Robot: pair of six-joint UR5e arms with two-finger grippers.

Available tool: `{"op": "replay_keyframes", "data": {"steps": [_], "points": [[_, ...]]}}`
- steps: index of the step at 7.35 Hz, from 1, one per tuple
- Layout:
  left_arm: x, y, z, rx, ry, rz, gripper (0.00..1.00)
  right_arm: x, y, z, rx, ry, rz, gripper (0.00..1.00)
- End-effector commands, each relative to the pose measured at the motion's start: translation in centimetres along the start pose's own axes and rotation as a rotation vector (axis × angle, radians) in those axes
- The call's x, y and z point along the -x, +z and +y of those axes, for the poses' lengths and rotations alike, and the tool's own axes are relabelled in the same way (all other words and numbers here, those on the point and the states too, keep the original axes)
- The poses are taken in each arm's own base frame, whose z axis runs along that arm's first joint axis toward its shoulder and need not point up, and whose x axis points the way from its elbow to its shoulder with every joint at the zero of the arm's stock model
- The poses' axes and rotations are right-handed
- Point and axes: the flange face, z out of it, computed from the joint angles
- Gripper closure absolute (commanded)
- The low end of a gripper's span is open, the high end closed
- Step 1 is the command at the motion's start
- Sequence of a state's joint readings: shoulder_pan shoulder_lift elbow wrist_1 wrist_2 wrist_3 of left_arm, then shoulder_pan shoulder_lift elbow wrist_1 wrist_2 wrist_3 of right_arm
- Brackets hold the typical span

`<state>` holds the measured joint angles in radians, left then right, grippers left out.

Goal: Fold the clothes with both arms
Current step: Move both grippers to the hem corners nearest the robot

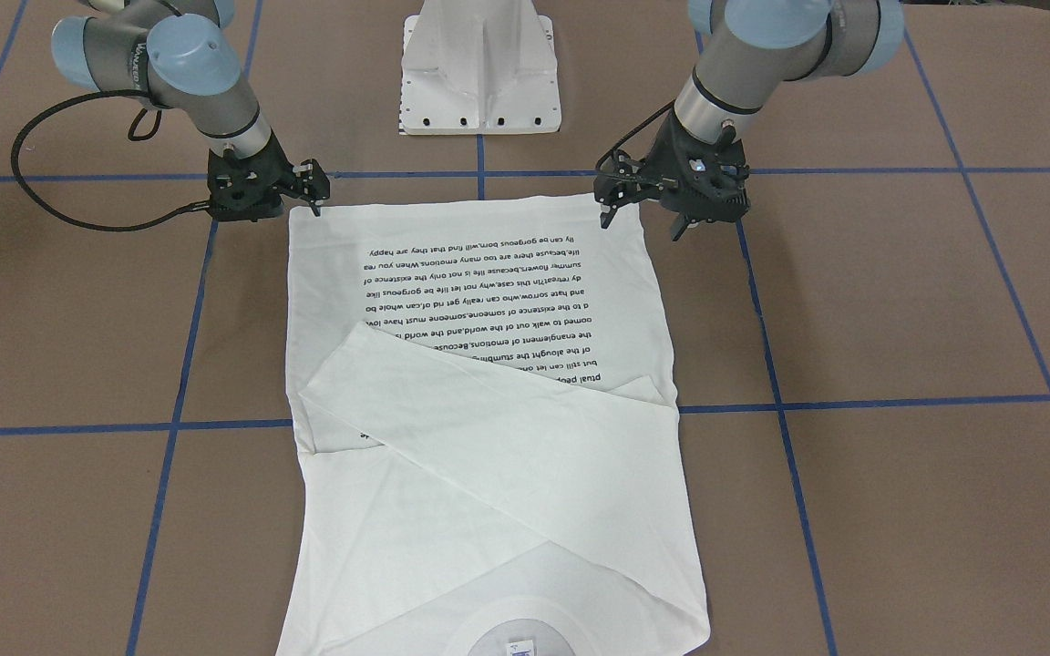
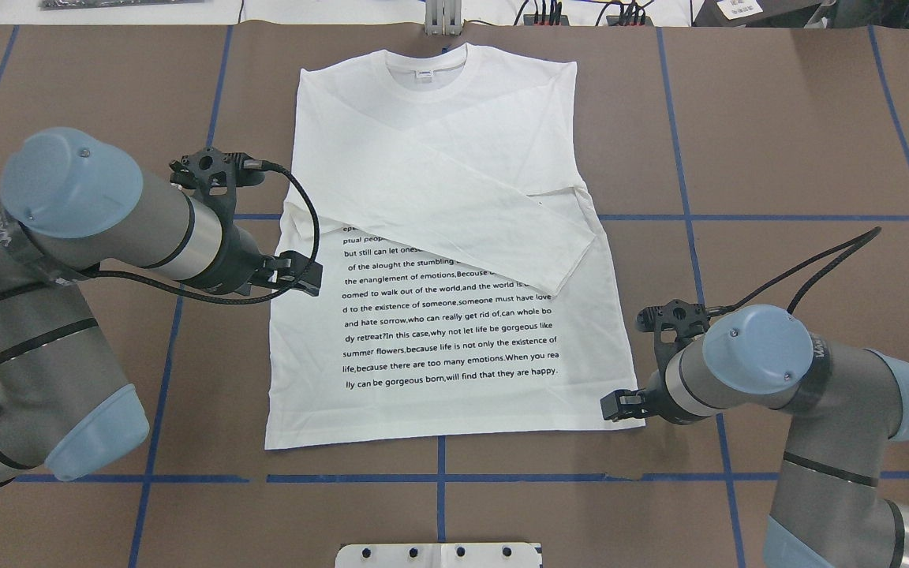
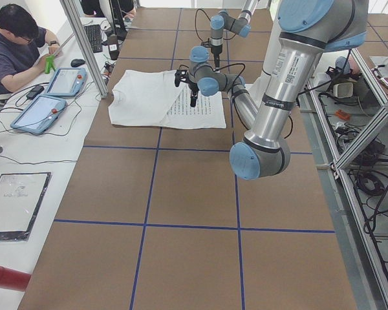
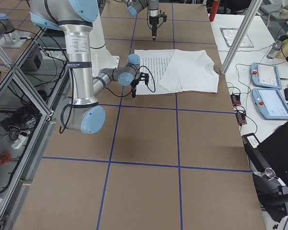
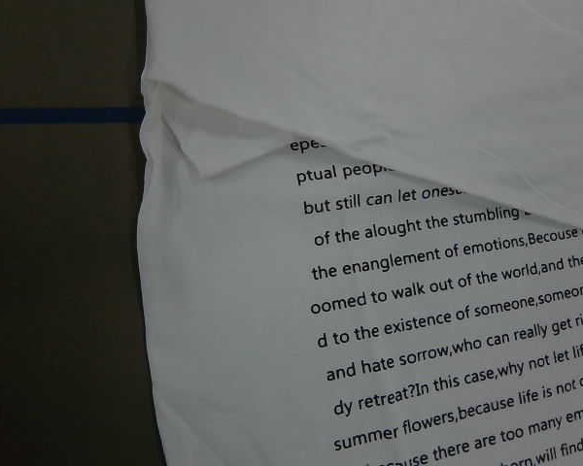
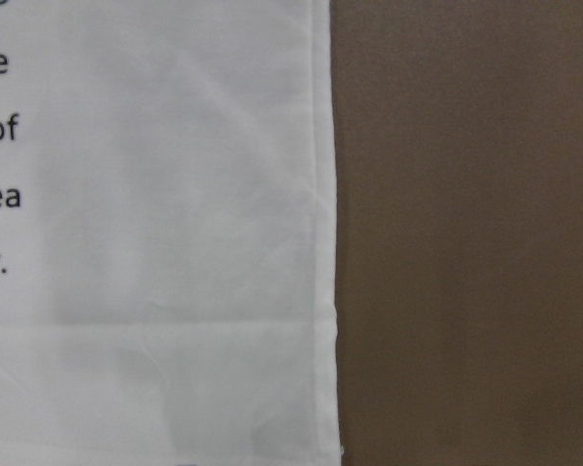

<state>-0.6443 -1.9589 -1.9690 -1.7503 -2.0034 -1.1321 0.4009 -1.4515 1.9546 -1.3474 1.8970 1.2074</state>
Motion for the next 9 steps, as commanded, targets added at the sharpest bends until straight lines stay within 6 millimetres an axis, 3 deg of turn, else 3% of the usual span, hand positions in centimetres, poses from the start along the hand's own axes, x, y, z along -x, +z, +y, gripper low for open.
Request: {"op": "replay_keyframes", "data": {"steps": [1,7,9], "points": [[0.1,0.0,0.0,0.0,0.0,-0.001,0.0,2.4,-0.1,-0.1,0.016,-0.002,0.02,0.14],[0.1,0.1,0.1,0.002,-0.002,-0.002,0.0,1.4,0.9,-0.2,0.03,0.008,0.04,0.17],[0.1,0.1,0.1,0.002,-0.002,-0.002,0.0,1.3,0.9,-0.3,0.031,0.01,0.041,0.34]]}}
